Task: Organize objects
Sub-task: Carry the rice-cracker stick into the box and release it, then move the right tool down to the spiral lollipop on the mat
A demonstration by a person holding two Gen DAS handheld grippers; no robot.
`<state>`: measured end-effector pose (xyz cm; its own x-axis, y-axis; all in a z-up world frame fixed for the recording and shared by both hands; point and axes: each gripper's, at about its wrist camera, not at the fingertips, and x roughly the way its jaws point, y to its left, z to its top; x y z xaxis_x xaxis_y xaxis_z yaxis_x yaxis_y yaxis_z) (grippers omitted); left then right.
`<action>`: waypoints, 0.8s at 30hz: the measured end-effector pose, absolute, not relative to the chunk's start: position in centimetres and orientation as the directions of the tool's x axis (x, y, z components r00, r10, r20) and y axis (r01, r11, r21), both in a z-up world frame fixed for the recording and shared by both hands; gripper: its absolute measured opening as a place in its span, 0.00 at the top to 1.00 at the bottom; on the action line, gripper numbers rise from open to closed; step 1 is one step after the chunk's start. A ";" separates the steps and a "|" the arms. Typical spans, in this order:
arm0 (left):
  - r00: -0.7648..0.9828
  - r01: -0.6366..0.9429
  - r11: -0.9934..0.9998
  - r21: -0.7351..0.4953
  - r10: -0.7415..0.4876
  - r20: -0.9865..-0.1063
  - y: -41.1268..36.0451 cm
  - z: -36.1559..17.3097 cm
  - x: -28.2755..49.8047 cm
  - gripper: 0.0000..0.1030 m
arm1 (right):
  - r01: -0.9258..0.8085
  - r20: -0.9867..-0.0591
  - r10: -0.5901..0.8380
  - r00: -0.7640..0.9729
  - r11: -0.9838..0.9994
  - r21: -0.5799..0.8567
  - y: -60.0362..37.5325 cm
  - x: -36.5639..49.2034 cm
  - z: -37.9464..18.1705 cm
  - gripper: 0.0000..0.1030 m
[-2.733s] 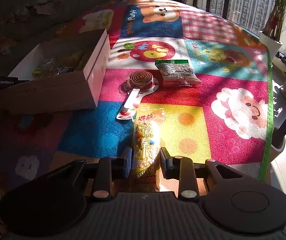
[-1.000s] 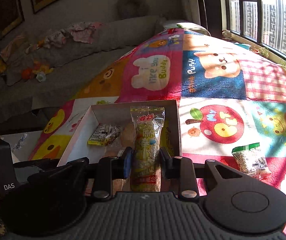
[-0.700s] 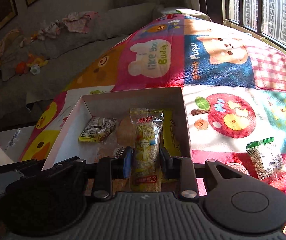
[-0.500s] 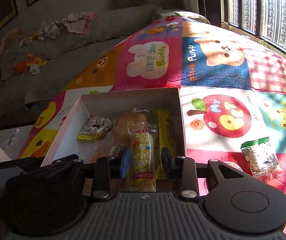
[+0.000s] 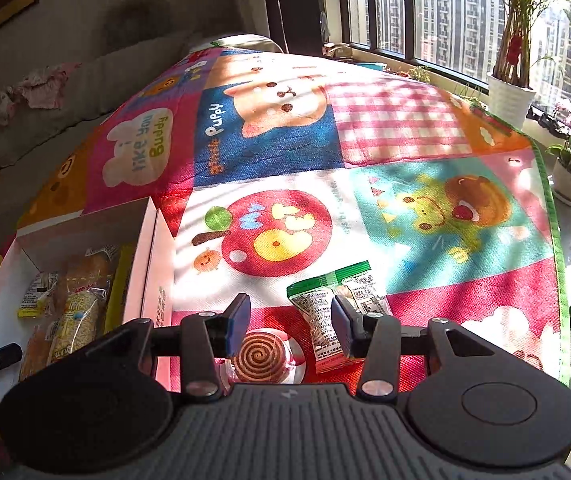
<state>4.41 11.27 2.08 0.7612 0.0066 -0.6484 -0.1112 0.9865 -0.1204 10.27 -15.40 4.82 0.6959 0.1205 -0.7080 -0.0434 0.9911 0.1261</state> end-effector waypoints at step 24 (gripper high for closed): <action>0.762 -0.111 0.986 -0.122 0.006 -0.648 11.3 2.1 4.4 0.83 | -0.200 -0.750 0.175 0.638 0.978 0.057 -13.3 6.8 2.4 0.71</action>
<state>4.37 11.31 2.06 0.7616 0.0055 -0.6480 -0.1113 0.9862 -0.1224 6.85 -13.30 2.41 0.6385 0.1748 -0.7495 -0.2005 0.9780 0.0573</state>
